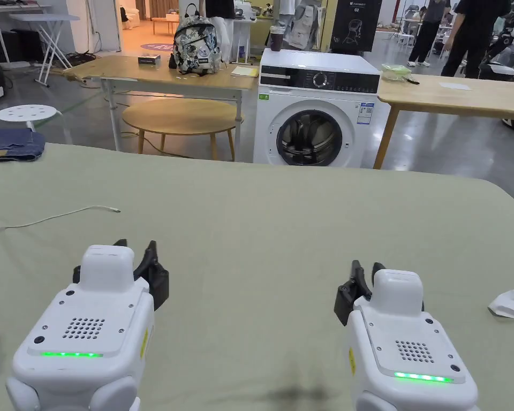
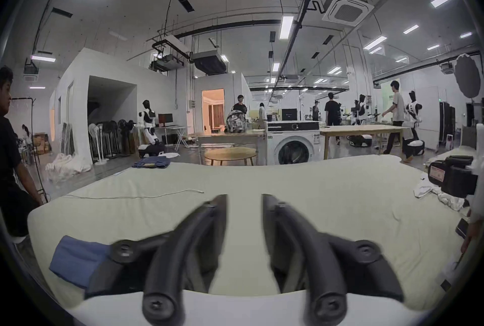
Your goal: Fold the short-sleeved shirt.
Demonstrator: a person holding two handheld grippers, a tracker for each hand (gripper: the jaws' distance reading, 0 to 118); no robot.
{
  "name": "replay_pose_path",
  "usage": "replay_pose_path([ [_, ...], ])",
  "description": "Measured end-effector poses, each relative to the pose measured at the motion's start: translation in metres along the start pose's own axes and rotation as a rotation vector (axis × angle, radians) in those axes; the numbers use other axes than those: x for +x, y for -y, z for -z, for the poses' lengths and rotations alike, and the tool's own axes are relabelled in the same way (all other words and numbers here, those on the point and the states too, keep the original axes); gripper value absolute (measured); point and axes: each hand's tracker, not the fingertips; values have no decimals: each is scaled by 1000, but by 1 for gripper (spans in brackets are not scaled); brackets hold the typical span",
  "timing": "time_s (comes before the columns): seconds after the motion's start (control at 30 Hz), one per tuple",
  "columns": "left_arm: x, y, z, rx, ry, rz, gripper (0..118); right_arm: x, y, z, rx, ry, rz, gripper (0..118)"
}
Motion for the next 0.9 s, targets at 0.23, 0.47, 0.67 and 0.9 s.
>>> replay_pose_path([
  [0.23,-3,3,1,9,-10,-10,82,-1,2,1,14,24,-15,100],
  [0.47,-5,-1,-1,10,-13,1,85,-1,1,0,19,21,4,99],
  [0.67,-5,-4,-1,7,-11,20,85,-1,-2,2,-11,35,45,99],
  [0.9,-7,-5,0,8,-1,-1,85,1,-9,10,-68,67,98,100],
])
